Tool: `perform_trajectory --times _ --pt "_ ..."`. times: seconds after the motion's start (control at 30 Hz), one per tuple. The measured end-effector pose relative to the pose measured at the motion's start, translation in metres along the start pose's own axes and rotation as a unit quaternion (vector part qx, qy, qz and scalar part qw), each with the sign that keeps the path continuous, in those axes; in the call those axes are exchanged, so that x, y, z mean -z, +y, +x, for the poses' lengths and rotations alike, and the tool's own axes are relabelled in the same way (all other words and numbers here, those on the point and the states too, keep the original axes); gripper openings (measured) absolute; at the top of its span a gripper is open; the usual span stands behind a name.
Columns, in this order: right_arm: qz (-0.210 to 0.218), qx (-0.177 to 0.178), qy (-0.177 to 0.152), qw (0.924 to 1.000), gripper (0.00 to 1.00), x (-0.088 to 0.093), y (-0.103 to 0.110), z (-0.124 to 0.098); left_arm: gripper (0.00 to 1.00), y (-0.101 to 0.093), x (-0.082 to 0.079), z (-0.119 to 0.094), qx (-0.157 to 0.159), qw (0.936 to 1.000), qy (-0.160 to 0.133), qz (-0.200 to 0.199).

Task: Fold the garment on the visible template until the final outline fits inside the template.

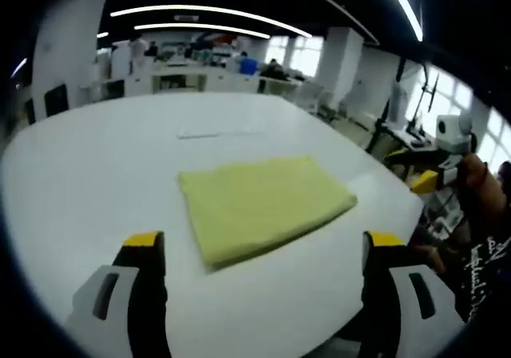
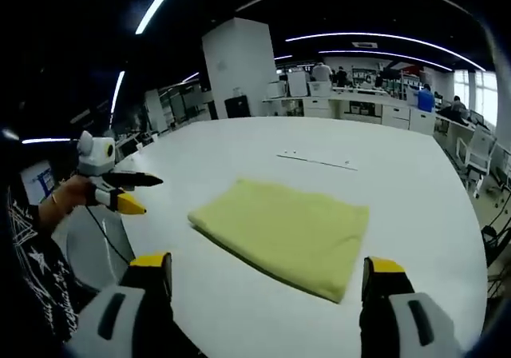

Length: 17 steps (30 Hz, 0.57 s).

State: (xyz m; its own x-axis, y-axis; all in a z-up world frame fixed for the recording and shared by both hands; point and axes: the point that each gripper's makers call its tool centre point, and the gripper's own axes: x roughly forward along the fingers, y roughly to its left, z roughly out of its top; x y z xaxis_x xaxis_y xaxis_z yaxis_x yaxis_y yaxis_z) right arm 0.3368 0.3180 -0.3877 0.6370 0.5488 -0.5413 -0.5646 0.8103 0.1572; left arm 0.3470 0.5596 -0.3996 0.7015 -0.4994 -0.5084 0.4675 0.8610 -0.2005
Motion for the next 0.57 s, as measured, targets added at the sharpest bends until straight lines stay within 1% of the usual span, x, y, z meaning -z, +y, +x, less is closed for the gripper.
perform_trajectory --times 0.2,0.27,0.4,0.5,0.57 --pt "0.001 0.018 0.018 0.9997 1.00 0.016 -0.004 -0.002 0.99 0.005 0.005 -0.005 -0.014 0.9999 0.004 0.001" --pt "0.008 0.023 0.020 0.9995 1.00 0.020 -0.005 -0.003 0.99 0.010 0.007 -0.007 -0.024 0.9997 0.007 -0.007" --pt "0.021 0.027 0.021 0.9992 0.99 0.024 -0.007 -0.007 0.99 0.010 0.009 -0.009 -0.025 0.9996 0.010 -0.004" --pt "0.026 0.034 0.020 0.9989 0.99 0.025 -0.009 -0.011 0.99 0.009 0.012 -0.009 -0.023 0.9995 0.020 -0.001" --pt "0.035 0.031 0.012 0.9988 0.99 0.023 -0.009 -0.013 0.99 0.008 0.013 -0.009 -0.023 0.9995 0.022 0.001"
